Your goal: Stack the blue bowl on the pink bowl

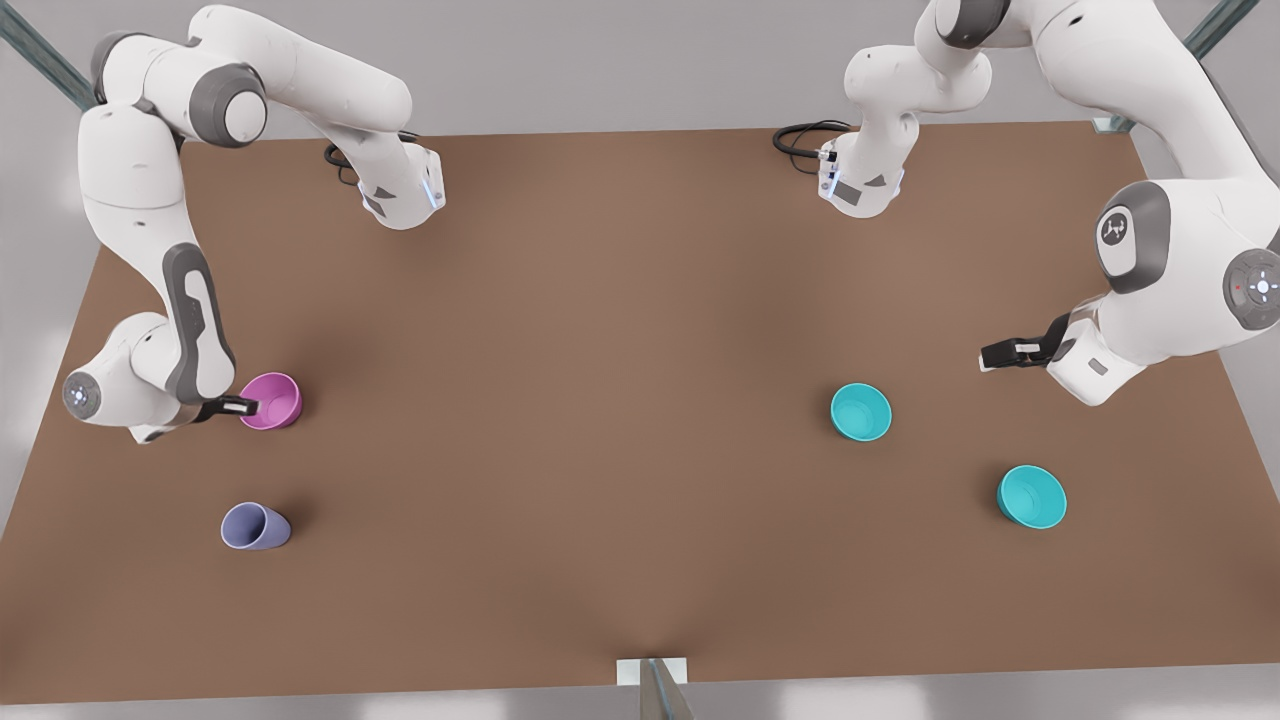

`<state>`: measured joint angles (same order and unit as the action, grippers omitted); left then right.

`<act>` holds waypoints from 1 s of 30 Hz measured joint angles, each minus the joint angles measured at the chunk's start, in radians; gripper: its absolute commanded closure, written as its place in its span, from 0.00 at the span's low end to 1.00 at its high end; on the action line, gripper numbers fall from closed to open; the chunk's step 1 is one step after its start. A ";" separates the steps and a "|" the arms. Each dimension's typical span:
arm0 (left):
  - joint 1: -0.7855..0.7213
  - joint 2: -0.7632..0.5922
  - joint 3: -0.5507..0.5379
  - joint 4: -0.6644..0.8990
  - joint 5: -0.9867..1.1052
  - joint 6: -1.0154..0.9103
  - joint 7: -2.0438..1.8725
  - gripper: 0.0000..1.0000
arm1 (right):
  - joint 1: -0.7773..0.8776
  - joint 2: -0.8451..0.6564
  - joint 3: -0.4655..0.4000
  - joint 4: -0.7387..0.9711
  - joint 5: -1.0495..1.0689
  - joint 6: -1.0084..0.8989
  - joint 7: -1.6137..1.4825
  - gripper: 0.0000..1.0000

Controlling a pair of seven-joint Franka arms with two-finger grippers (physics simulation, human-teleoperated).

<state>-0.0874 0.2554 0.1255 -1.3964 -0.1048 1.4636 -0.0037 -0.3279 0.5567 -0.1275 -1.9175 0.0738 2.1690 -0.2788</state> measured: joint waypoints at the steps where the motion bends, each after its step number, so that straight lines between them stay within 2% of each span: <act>1: 0.000 0.000 0.000 0.000 0.000 0.000 0.000 0.00 | 0.001 0.001 0.000 0.003 -0.001 -0.001 -0.003 0.73; 2: 0.000 0.000 0.000 0.000 0.000 0.000 0.000 0.00 | 0.003 0.002 0.001 0.011 -0.001 -0.004 -0.007 0.78; 9: 0.001 0.002 0.000 0.000 0.000 0.002 0.000 0.00 | 0.008 -0.039 0.008 0.165 0.055 -0.155 -0.035 0.79; 15: 0.001 0.002 0.000 0.000 0.000 0.004 0.000 0.00 | 0.031 -0.069 0.163 0.180 0.153 -0.289 -0.062 0.79; 19: 0.000 0.001 0.000 0.000 0.000 0.002 0.000 0.00 | 0.230 -0.062 0.181 0.187 0.277 -0.265 -0.058 0.79; 23: 0.001 0.001 0.000 0.000 0.000 0.001 0.000 0.00 | 0.491 0.005 0.183 0.210 0.339 -0.096 -0.020 0.79; 30: 0.001 0.006 0.000 0.000 0.000 0.003 0.000 0.00 | 0.749 0.238 0.177 0.505 0.278 0.110 0.133 0.79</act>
<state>-0.0859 0.2612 0.1256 -1.3964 -0.1048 1.4669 -0.0039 0.4208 0.7948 0.0494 -1.4124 0.3515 2.2788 -0.1460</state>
